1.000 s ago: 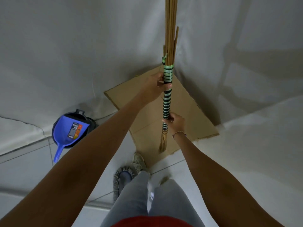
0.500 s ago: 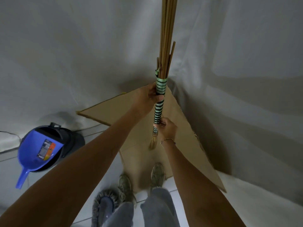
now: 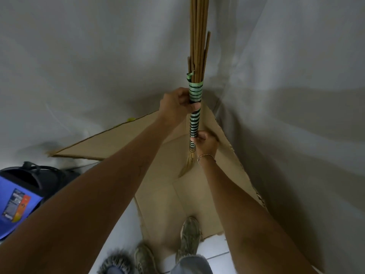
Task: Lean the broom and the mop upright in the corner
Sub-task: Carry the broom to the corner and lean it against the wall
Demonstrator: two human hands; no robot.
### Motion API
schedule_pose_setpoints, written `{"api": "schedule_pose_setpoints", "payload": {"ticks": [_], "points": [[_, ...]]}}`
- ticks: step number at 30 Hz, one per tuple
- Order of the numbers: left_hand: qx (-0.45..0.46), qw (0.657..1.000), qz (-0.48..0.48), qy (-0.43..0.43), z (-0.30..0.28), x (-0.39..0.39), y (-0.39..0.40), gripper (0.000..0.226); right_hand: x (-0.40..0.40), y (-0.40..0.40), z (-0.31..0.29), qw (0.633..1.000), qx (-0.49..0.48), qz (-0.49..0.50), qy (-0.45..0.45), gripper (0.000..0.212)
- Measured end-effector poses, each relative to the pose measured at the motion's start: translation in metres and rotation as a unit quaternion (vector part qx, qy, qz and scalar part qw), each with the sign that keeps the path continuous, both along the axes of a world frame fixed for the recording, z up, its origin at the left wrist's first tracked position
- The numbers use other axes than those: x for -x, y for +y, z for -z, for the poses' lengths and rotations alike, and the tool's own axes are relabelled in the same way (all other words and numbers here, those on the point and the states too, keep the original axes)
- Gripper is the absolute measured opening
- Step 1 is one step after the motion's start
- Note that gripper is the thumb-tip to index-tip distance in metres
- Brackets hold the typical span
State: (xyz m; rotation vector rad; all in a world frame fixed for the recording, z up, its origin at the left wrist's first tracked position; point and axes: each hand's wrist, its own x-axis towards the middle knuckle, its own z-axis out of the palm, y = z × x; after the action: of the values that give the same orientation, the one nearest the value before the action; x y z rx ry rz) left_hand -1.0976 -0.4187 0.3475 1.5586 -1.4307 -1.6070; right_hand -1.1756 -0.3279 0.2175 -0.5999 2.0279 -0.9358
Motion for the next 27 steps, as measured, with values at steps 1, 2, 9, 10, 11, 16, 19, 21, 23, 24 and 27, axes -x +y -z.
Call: {"api": "schedule_pose_setpoints", "payload": {"ticks": [1,2,9,10,11,16,19,21,23,24,27], "points": [[-0.008,1.000,-0.014,0.012,0.003,0.002,-0.002,0.036,0.003,-0.004,0.002,1.000,0.004,-0.005,0.013,0.019],[-0.014,0.999,-0.026,0.025,0.007,0.003,-0.005,0.037,0.004,-0.009,0.006,0.999,0.010,-0.014,0.030,0.018],[0.028,0.996,-0.088,0.011,0.014,0.009,-0.006,0.025,-0.007,-0.022,0.004,0.994,0.044,0.002,0.097,0.012],[0.040,0.995,-0.096,-0.004,0.012,0.006,-0.002,0.024,-0.009,-0.020,0.000,0.994,0.050,0.001,0.101,0.012],[0.054,0.993,-0.103,-0.025,0.010,0.002,0.003,0.024,-0.009,-0.019,-0.005,0.993,0.058,0.007,0.106,0.012],[0.078,0.980,-0.116,-0.139,-0.017,-0.044,0.031,0.022,-0.015,-0.006,-0.044,0.990,0.081,-0.029,0.110,0.014],[0.069,0.974,-0.083,-0.199,-0.043,-0.080,0.065,0.026,-0.030,0.016,-0.079,0.982,0.079,-0.118,0.124,0.013],[0.063,0.969,-0.071,-0.226,-0.063,-0.103,0.101,0.028,-0.046,0.037,-0.108,0.973,0.061,-0.187,0.124,0.012],[0.064,0.965,-0.051,-0.251,-0.082,-0.124,0.141,0.030,-0.060,0.064,-0.133,0.960,0.038,-0.250,0.122,0.013],[0.069,0.960,-0.041,-0.270,-0.090,-0.134,0.161,0.030,-0.067,0.077,-0.143,0.951,0.034,-0.283,0.123,0.015],[0.069,0.944,-0.022,-0.321,-0.116,-0.179,0.237,0.032,-0.094,0.131,-0.178,0.898,0.013,-0.420,0.131,0.028]]}}
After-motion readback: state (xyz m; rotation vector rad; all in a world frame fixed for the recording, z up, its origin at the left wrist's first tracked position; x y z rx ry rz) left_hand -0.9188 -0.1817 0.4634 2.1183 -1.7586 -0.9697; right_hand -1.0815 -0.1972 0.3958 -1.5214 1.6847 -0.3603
